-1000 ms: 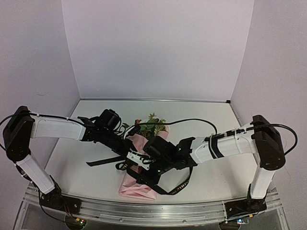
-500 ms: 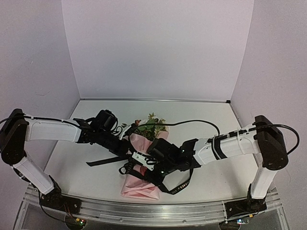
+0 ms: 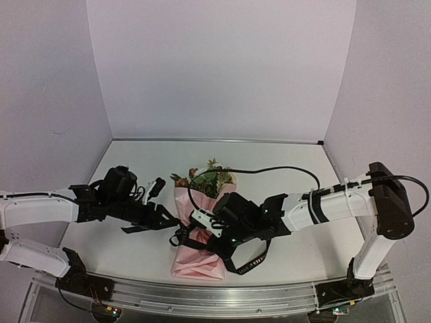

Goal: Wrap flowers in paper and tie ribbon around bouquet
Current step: Cross the half-tied ribbon over the folded bouquet.

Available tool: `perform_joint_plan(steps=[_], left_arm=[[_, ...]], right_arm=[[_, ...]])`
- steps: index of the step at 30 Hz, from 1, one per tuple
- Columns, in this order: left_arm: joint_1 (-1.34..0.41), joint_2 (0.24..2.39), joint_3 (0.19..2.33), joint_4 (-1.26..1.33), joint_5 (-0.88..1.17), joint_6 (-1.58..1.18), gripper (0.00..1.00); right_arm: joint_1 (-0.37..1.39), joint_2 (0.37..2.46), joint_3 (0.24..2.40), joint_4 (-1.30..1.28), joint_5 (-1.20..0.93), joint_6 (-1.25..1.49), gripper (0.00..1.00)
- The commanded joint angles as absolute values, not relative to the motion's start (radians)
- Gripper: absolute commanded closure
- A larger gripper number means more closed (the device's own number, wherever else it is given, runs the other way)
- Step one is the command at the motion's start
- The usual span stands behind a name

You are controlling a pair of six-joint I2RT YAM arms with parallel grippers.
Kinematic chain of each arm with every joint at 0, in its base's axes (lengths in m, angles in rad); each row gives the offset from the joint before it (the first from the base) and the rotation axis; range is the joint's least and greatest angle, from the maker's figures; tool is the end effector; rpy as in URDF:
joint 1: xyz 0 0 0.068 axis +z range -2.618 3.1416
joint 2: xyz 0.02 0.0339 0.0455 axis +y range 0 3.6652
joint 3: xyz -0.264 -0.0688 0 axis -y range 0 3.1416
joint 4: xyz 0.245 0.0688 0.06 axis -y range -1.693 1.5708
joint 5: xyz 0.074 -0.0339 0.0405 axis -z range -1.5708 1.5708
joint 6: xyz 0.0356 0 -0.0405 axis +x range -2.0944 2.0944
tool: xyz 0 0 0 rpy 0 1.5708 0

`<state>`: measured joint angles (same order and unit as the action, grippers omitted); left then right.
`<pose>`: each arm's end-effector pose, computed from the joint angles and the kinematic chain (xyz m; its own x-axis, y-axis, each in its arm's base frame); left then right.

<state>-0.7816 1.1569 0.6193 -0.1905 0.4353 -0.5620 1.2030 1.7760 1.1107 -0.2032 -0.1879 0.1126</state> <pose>0.1557 -0.1757 0.2106 -0.8591 0.1719 -0.4821 0.4778 0.6068 -0.6352 0.1283 0.3514 0.1847 -0.3806 -0.6808 -0.6259 -0.9232 0.3191 0.2143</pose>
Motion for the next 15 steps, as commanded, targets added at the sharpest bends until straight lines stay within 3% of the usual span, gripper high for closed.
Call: perform_joint_plan(steps=[1,9,15], left_arm=[[-0.866,1.132,0.589,-0.190,0.372,-0.671,0.43],[-0.918,1.226,0.630,-0.239,0.300,-0.672,0.45],[-0.934,1.265,0.647,-0.246,0.308,-0.672,0.58]], right_arm=[[1.207,1.748,1.121,-0.197,-0.179,0.139,1.00],[1.207,1.757,1.135,-0.197,-0.174,0.144,1.00],[1.207,1.760,1.138,-0.194,-0.167,0.145,1.00]])
